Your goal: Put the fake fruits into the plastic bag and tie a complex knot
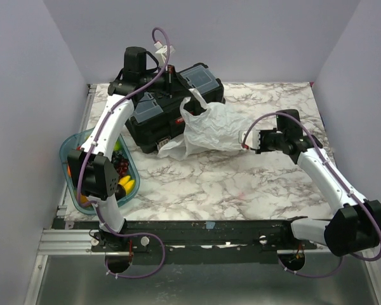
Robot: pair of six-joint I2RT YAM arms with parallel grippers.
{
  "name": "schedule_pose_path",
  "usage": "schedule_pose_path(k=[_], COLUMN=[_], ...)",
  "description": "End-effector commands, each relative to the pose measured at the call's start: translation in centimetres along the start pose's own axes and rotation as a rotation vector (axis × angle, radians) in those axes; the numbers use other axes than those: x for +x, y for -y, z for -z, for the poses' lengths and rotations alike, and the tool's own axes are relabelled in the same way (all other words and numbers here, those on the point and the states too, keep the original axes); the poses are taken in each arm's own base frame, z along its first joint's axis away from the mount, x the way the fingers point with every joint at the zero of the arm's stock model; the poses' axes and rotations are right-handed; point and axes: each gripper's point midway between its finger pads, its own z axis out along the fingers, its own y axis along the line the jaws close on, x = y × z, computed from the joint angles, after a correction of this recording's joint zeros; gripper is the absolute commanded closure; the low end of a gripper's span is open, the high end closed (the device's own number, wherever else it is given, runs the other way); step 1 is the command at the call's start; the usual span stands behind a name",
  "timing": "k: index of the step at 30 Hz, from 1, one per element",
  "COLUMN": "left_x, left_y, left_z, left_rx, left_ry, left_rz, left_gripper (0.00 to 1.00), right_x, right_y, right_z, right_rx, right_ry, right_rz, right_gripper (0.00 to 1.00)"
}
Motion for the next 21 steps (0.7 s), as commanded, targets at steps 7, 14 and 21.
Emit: schedule_pose_path(k=[7,14,21], left_x=[-2.0,-1.8,-0.5], left_y=[-1.2,-4.7,4.1], left_z=[6.4,11.9,9.1], left_rx=[-0.091,-0.248,0.024], left_ry=[0.052,0.081,0.036], left_rz=[-0.087,-0.125,-0.192], left_gripper=[1.00,1.00,1.00], right_x=[3.5,6.3,2.4], right_y=[2.2,-1.6,-1.6], right_z=[3.2,4.7,4.7], right_rx=[0.118,0.040,0.008], right_ry=[-0.075,-0.080,0.107], right_rz=[-0.087,-0.212,-0.354], right_gripper=[0.99,0.99,0.99])
